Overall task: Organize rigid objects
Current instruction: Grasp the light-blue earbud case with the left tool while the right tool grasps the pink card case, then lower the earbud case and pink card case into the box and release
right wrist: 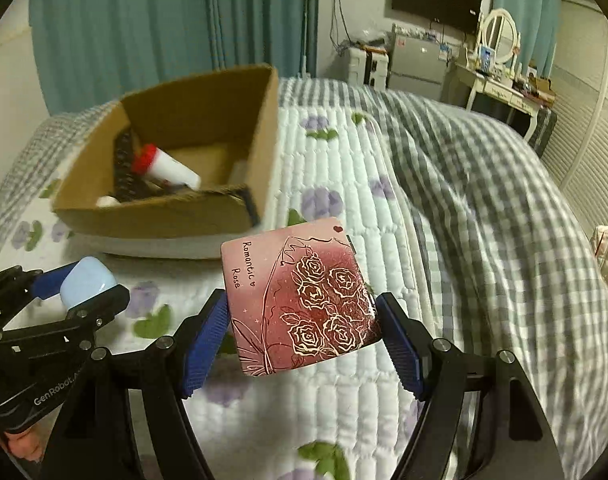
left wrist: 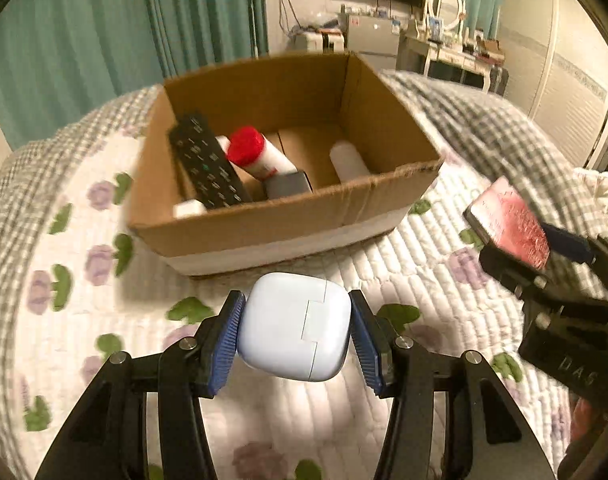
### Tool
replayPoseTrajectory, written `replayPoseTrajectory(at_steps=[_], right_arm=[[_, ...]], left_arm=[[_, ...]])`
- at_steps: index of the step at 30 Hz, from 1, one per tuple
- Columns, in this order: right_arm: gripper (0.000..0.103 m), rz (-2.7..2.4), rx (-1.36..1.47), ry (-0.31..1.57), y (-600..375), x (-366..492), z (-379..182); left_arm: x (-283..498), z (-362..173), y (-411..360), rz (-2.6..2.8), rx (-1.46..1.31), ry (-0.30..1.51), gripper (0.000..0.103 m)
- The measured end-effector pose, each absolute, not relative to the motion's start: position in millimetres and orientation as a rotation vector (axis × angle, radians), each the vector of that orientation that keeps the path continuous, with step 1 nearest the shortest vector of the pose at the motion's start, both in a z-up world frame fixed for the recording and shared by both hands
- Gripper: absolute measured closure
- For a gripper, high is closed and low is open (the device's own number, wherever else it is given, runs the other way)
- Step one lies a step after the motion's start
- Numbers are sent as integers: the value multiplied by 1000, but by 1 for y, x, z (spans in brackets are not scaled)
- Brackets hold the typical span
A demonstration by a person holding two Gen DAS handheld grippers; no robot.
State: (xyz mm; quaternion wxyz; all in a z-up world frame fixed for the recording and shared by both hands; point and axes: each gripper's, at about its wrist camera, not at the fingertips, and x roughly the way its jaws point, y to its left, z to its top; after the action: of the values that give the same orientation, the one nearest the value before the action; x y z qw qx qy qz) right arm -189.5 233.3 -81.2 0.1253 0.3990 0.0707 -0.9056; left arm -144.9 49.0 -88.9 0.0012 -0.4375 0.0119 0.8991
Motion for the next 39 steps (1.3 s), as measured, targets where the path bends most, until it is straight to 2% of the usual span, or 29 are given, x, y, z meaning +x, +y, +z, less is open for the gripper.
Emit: replayPoseTrajectory(at_steps=[10, 20, 26, 31, 39], right_arm=[[29, -2641, 977, 230, 212, -158, -4], [29, -2600, 830, 229, 180, -211, 52], [29, -2590, 803, 225, 165, -254, 49], [29, -2574, 837, 238, 159, -290, 22], [29, -2527, 881, 260, 152, -315, -23]], left_arm=[[-127, -23, 17, 2913, -1225, 7, 50], [-168, 13, -13, 2985, -1128, 30, 50], [-217, -12, -11, 2957, -1161, 13, 50], [-252, -53, 5, 2894, -1233, 45, 50], [-273, -86, 17, 2865, -1242, 78, 48]])
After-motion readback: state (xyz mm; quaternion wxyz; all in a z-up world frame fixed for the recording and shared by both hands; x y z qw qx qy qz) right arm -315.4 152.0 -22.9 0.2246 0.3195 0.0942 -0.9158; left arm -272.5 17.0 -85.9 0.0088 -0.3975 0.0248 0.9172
